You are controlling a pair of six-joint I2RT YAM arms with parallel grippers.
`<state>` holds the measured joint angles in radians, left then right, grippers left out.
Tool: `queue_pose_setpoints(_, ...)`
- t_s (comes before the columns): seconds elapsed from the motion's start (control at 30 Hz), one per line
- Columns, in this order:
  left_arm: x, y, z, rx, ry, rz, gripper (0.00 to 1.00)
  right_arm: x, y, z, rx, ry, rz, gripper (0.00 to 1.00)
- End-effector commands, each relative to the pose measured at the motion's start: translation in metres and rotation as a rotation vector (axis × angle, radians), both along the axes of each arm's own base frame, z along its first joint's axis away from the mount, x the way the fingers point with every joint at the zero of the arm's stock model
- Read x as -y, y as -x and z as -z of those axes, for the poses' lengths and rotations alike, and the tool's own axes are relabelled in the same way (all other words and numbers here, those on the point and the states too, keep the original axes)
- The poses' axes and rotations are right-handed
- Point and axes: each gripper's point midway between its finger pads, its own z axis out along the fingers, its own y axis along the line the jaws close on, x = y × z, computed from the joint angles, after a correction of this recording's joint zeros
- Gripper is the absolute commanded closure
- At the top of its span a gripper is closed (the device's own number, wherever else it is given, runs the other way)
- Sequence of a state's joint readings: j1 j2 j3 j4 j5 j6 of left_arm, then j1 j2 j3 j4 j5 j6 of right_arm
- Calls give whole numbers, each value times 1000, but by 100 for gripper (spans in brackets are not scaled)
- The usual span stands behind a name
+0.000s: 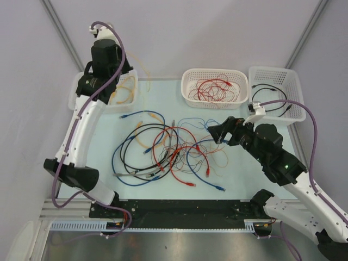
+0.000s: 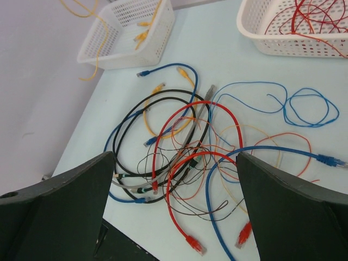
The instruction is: Untangle the cables
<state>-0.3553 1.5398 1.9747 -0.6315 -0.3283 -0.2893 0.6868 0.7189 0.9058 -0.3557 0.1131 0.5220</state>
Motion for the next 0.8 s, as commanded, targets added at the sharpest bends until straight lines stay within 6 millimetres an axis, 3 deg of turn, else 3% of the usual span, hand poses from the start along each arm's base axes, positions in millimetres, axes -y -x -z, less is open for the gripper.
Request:
queue_pose_setpoints(0.0,-54,-22,12,-18,85,-144,100,1,-4,2,-12,14,17,0)
queue_pose_setpoints(0.13,-83,-55,27,-24,126,-205,100,0,-10,12,-23,43,26,0)
queue_pose_setpoints(0.3,-118,-83,30,28,131,-314,100,0,-27,27,-42,61,57,0)
queue_pose_setpoints(0.4,-136,-105,45,39,166,-377,100,-4,-34,37,-69,43,49,0)
queue_pose_setpoints(0.5,-150,-130,62,65,194,-440,100,-9,-37,42,-75,33,39,0)
queue_pose_setpoints(0.57,-157,-144,61,115,207,-473,100,-9,-40,50,-91,49,42,0)
queue_pose_setpoints(0.6,-159,-154,72,113,204,-484,100,-9,-40,52,-92,59,41,0)
queue_pose_setpoints(0.7,-170,-168,76,161,209,-549,100,-6,-42,62,-117,71,53,0)
queue_pose_setpoints(0.73,-175,-177,93,142,204,-577,100,-5,-41,68,-128,76,57,0)
queue_pose_setpoints(0.77,-177,-181,91,152,211,-585,100,-5,-41,70,-131,73,59,0)
